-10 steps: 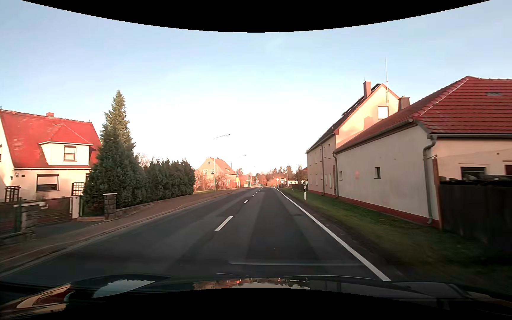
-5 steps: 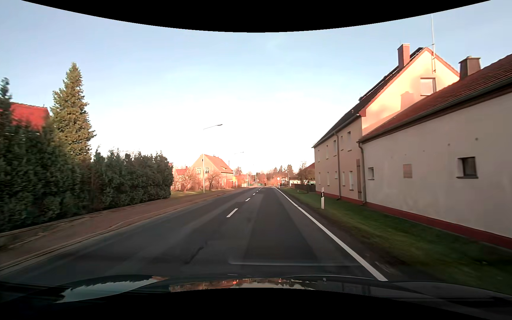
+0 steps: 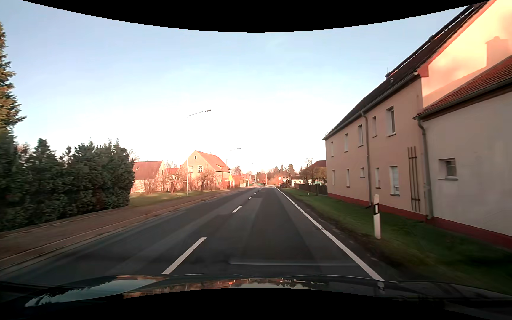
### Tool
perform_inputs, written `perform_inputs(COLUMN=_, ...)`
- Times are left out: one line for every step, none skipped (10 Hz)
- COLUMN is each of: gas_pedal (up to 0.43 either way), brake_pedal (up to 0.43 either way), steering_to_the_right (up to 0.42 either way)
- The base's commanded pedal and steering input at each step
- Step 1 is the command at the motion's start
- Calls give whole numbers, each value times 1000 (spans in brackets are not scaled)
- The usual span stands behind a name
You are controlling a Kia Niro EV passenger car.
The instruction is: Follow the waypoints while adhering to traffic rules and regulations
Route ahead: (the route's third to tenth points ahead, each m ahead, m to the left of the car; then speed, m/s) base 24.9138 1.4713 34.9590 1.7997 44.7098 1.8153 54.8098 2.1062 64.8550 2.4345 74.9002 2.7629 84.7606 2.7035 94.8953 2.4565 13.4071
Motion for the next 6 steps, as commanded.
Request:
perform_inputs(gas_pedal=130, brake_pedal=0, steering_to_the_right=-4)
perform_inputs(gas_pedal=130, brake_pedal=0, steering_to_the_right=-4)
perform_inputs(gas_pedal=130, brake_pedal=0, steering_to_the_right=-4)
perform_inputs(gas_pedal=130, brake_pedal=0, steering_to_the_right=-4)
perform_inputs(gas_pedal=130, brake_pedal=0, steering_to_the_right=-4)
perform_inputs(gas_pedal=130, brake_pedal=0, steering_to_the_right=-4)
